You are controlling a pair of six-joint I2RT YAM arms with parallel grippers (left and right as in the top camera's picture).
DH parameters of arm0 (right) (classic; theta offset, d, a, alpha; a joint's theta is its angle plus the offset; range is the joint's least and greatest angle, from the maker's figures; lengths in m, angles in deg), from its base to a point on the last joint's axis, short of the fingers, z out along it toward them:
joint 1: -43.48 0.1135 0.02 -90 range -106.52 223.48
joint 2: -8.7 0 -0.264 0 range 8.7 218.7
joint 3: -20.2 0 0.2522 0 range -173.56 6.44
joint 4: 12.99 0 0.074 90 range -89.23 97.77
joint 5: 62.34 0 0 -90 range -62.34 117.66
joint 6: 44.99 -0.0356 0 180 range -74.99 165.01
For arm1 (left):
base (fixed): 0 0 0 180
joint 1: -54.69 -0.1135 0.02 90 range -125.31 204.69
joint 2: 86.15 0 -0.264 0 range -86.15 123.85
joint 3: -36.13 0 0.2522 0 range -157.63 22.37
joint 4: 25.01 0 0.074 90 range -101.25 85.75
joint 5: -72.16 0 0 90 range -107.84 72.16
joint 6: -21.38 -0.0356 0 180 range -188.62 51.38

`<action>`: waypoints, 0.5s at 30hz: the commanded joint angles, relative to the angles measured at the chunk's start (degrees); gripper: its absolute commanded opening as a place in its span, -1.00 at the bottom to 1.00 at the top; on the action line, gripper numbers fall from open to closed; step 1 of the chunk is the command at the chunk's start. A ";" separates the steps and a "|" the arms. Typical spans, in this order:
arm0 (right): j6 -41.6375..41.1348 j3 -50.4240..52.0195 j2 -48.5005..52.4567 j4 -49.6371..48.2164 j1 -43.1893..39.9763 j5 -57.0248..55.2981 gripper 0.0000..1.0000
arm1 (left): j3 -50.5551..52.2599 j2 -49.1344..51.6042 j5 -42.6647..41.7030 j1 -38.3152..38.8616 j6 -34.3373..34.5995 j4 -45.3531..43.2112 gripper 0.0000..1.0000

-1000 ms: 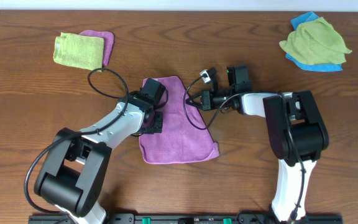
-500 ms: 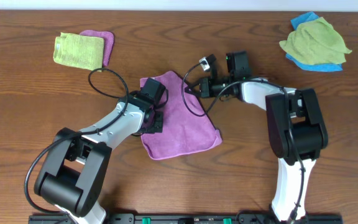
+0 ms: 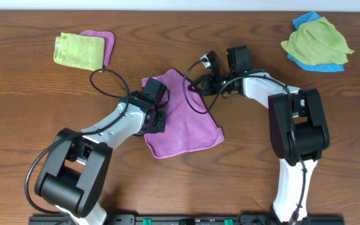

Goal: Fold the cloth

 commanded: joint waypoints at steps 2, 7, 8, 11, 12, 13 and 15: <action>4.48 -4.26 0.07 3.39 -0.70 -6.91 -0.97 | 2.16 2.67 -1.22 0.35 0.28 0.63 -0.89; 9.60 -11.72 0.07 13.07 -0.57 -13.97 -0.97 | 2.16 2.67 -1.25 0.35 0.28 0.63 -0.88; 10.21 -13.14 0.07 14.80 -0.55 -15.61 -0.97 | 2.16 2.67 -1.25 0.35 0.28 0.63 -0.88; 11.91 -17.25 0.07 19.52 -0.55 -20.11 -0.97 | 2.14 2.67 -1.27 0.35 0.33 0.66 -0.88; 12.39 -18.38 0.07 20.76 -0.55 -21.33 -0.97 | 2.16 2.67 -1.27 0.35 0.39 0.66 -0.88; 12.68 -19.54 0.07 22.01 -0.55 -22.82 -0.97 | 2.16 2.67 -1.27 0.35 0.76 0.66 -0.88; 12.94 -21.16 0.07 23.93 -0.55 -24.20 -0.97 | 2.16 2.67 -1.27 0.35 1.20 0.66 -0.88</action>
